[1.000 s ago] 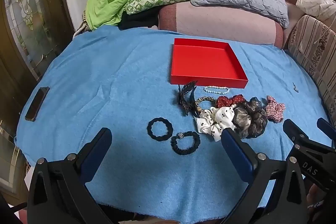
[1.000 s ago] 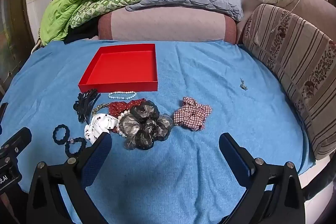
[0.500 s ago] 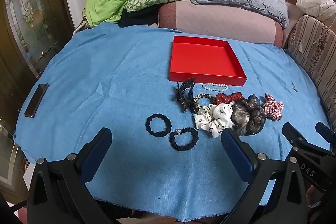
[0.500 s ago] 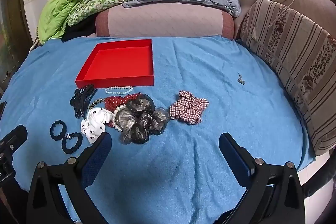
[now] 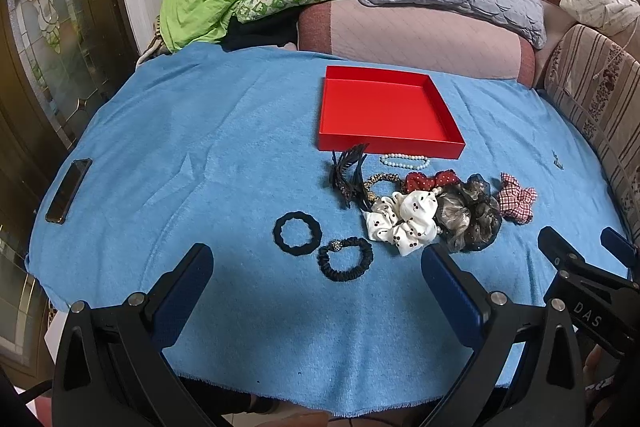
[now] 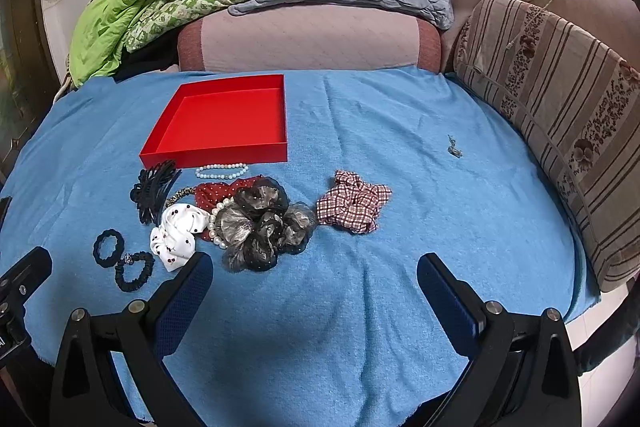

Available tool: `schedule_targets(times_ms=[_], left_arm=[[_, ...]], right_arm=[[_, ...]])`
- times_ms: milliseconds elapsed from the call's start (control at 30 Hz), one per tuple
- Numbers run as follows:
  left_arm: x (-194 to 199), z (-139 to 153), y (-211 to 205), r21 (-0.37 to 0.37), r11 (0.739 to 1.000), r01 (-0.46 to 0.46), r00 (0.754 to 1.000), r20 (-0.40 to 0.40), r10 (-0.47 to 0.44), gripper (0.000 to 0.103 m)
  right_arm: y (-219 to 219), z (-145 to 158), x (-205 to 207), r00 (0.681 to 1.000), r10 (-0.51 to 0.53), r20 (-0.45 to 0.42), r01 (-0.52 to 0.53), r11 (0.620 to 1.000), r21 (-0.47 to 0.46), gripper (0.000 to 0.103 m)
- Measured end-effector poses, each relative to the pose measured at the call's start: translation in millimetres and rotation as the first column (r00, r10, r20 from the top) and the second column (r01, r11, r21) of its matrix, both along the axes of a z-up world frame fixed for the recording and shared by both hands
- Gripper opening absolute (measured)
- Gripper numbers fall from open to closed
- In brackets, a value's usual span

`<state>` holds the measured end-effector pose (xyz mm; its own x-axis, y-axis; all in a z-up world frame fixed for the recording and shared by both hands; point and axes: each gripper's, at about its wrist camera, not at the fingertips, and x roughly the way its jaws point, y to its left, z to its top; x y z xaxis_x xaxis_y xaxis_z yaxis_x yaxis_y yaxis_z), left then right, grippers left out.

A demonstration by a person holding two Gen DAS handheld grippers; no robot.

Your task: Organize jewelry

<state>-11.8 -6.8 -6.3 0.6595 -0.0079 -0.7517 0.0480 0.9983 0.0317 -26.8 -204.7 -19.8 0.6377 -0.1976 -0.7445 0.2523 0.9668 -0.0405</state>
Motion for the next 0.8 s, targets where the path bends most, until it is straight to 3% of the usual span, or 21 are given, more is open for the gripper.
schedule_targets(times_ms=[600,800], left_arm=[[-4.5,6.3,-0.8,0.002,1.0,0.003,1.0,0.006,-0.003,0.103],[-17.2,2.3,2.5,-0.025,0.999,-0.034,0.999,0.004,0.034,0.103]], right_arm=[[-2.4,1.2,-2.5,1.0,-0.002,0.0,0.002,1.0,0.004,0.103],[-5.9,4.0,-4.6,1.0,-0.012,0.005,0.012,1.0,0.008,0.103]])
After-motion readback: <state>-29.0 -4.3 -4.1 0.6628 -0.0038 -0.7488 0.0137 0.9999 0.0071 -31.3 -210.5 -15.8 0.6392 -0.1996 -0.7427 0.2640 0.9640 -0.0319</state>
